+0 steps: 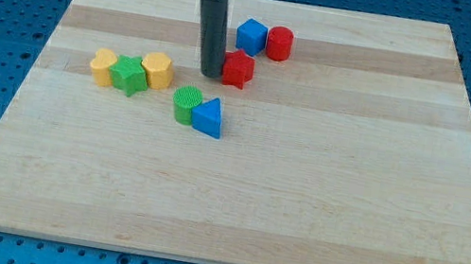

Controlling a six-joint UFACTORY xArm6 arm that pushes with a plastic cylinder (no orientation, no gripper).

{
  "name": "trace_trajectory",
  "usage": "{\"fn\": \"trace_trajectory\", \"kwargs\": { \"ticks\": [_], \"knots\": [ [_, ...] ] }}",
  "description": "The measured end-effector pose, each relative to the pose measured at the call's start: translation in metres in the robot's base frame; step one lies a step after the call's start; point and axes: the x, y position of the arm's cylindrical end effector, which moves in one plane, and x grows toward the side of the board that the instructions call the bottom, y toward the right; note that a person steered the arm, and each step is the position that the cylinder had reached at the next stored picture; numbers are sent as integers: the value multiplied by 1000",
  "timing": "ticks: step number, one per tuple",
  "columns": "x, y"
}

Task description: Move the red star to the blue cube

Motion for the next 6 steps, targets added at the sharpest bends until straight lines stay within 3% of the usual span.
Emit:
{"fn": "trace_trajectory", "kwargs": {
  "ticks": [2, 6],
  "knots": [
    [43, 3],
    [4, 40]
  ]
}}
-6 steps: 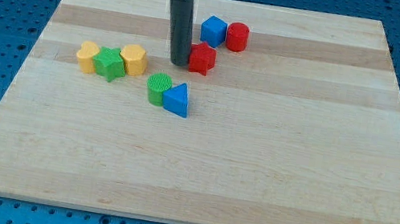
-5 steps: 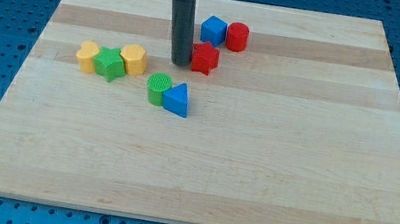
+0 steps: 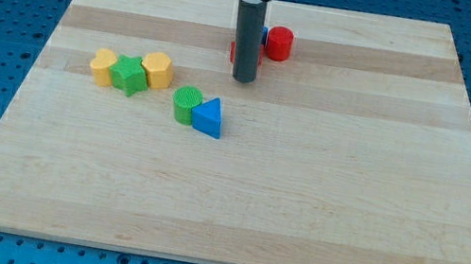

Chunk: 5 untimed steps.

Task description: Move the red star to the blue cube

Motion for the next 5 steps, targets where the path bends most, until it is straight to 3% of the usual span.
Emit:
{"fn": "trace_trajectory", "kwargs": {
  "ticks": [3, 4, 5],
  "knots": [
    [84, 65],
    [130, 27],
    [133, -35]
  ]
}}
